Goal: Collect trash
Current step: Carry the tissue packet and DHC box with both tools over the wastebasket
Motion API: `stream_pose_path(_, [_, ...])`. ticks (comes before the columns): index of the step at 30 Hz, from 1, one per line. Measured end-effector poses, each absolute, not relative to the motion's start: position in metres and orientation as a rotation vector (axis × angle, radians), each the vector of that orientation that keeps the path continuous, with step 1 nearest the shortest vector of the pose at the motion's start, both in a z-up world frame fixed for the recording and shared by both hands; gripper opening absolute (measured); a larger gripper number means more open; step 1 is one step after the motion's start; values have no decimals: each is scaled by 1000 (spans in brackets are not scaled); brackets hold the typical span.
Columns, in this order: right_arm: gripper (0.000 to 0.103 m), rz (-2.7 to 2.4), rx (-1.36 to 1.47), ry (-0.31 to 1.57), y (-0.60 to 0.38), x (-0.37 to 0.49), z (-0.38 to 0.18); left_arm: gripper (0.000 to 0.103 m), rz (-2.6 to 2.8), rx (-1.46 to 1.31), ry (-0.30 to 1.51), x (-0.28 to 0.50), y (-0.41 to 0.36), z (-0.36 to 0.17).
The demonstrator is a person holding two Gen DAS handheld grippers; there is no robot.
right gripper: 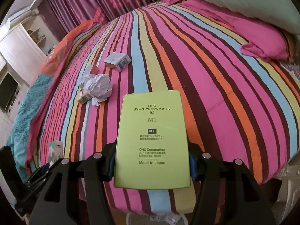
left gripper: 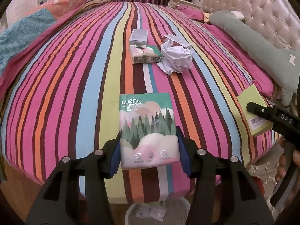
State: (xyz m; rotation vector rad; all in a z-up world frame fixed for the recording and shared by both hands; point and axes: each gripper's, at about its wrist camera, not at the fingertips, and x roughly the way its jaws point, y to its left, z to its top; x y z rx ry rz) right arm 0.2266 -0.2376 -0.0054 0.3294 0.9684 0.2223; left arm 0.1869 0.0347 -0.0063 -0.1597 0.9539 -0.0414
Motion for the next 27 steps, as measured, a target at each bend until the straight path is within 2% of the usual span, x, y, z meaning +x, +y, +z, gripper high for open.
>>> stream_pose_path(18, [55,273,340,967,-229,163,-7,51,-92,-126,952,121,32,-4])
stream_pose_path(27, [55,319,370,1017,-225,123,-21,51,-138,-80,1004,83,16,-23])
